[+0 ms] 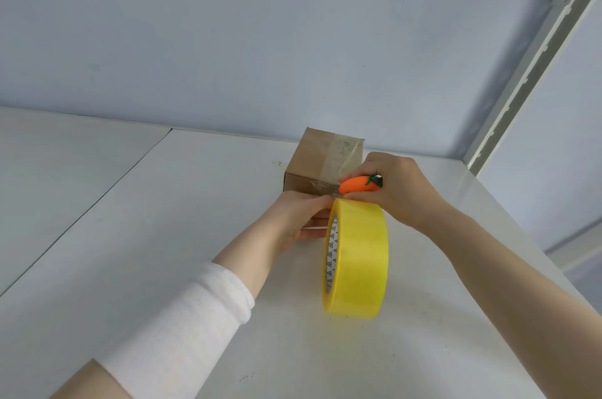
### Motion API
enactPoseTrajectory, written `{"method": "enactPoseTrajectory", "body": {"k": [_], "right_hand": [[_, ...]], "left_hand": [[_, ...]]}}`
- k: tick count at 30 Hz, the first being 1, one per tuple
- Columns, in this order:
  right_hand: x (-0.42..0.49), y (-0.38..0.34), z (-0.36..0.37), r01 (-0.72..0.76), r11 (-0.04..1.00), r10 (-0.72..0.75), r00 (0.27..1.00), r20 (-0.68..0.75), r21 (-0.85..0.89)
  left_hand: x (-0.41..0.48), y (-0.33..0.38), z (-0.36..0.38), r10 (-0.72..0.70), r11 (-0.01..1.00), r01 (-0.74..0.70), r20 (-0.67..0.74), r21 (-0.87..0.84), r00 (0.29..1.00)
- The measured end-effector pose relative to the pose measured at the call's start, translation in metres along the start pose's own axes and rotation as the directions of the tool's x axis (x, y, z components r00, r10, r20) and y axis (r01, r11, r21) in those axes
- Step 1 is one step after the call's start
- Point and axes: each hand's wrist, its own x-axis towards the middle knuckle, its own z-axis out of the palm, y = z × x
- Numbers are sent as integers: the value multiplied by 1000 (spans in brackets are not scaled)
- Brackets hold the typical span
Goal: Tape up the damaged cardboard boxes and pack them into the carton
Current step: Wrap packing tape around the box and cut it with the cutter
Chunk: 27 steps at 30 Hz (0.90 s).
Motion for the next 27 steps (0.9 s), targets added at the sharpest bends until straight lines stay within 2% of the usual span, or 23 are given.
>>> {"method": "enactPoseTrajectory", "body": {"k": [17,23,25,27], "right_hand": [[-6,3,-9,2,1000,-1,1000,15,-31],[-19,19,-21,-52,993,59,996,69,-102],[-24,22,-27,-95,994,97,994,46,-46],[-23,19,-27,-127,982,136,989,-52,137]], "left_hand": [[-4,2,4,12,1000,-12,-11,5,1000],[-5,4,2,-8,1000,8,-15,5,1000],[-5,3,1,-18,1000,18,-10,6,1000],[-6,5,2,-15,1000,15,7,10,1000]]}}
